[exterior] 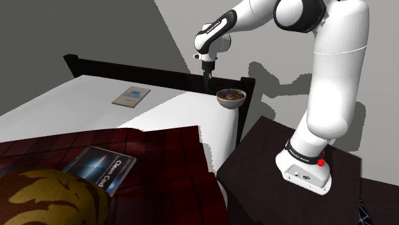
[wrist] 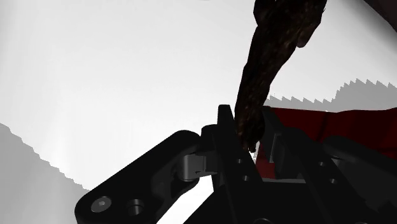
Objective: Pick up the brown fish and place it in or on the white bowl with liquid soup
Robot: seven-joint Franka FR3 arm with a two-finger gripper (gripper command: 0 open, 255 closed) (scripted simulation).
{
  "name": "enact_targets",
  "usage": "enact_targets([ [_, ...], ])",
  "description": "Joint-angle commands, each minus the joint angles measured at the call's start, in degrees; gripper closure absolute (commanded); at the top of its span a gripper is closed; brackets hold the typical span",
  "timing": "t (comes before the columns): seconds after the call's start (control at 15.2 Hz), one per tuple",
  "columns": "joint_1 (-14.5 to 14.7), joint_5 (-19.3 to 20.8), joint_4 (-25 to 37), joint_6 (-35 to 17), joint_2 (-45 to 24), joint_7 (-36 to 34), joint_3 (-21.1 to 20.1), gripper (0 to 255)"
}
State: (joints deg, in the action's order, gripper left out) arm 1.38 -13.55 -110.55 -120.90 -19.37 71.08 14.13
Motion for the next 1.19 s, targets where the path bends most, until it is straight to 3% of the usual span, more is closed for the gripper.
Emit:
enact_targets([
  [0.0, 0.1, 0.4, 0.8, 1.4, 0.7, -0.4, 0.1, 255],
  [0.92, -8.2, 3.9, -11.9, -1.1, 9.4, 13.7, 7.1, 255],
  [1.12, -8.4, 3.0, -12.6, -3.2, 7.9, 14.4, 6.9, 255],
])
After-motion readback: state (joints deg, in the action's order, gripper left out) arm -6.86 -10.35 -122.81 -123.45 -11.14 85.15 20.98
